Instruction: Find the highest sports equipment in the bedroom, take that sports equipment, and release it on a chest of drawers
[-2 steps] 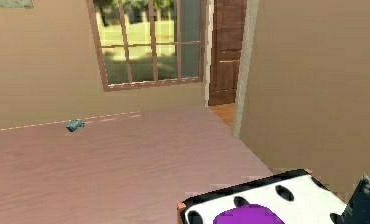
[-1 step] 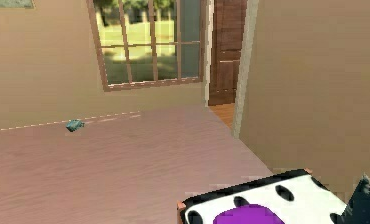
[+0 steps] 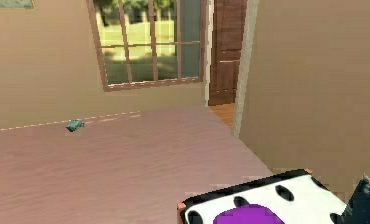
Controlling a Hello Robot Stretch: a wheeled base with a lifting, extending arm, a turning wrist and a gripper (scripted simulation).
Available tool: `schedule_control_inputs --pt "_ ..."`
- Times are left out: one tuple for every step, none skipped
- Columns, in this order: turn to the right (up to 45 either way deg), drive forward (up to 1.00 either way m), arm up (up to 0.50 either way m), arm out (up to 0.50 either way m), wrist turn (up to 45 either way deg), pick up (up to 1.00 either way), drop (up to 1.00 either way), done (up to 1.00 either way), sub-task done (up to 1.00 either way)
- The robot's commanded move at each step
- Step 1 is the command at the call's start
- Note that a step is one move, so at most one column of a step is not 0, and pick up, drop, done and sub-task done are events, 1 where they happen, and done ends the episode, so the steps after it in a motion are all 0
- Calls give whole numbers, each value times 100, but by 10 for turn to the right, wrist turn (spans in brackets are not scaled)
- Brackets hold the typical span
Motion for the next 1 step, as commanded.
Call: schedule_control_inputs --pt "0 0 0 0 450 0 0 0 0"
